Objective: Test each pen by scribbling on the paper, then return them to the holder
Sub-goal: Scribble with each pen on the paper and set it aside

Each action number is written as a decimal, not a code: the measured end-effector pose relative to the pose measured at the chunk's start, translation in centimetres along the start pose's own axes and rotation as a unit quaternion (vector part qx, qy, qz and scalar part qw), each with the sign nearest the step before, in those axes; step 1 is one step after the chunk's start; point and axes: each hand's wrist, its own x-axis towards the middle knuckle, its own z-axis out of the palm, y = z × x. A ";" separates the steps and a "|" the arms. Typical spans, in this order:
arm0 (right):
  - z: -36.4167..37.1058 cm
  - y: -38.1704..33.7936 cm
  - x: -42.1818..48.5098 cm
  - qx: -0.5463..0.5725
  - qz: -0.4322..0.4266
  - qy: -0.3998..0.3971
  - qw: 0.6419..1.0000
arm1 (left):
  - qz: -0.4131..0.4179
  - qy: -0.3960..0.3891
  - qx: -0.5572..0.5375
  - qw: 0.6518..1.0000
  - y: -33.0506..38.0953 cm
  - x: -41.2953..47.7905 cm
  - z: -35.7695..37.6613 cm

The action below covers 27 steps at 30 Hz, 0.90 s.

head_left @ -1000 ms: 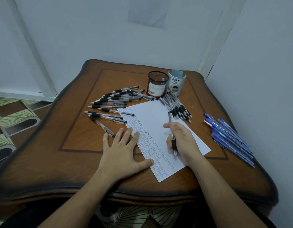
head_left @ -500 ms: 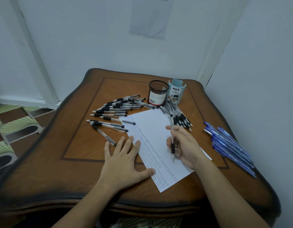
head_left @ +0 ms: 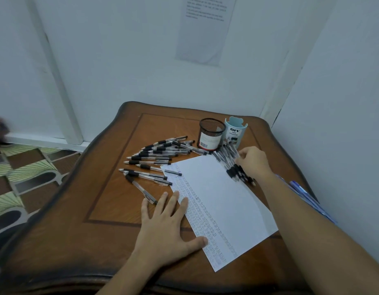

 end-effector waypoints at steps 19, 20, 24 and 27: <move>8.9 -6.7 -3.6 0.045 -0.183 -0.154 0.970 | -0.002 0.005 0.002 1.000 0.0 0.1 0.1; 9.4 -7.1 -3.8 0.033 -0.180 -0.154 0.971 | -0.002 0.005 0.002 1.000 0.0 0.1 0.2; 9.5 -7.1 -3.6 0.035 -0.175 -0.133 0.975 | -0.004 0.005 0.001 1.000 0.0 0.1 0.2; 8.3 -6.0 -3.6 0.135 -0.130 -0.139 0.972 | -0.005 0.005 -0.002 1.000 0.0 0.2 0.2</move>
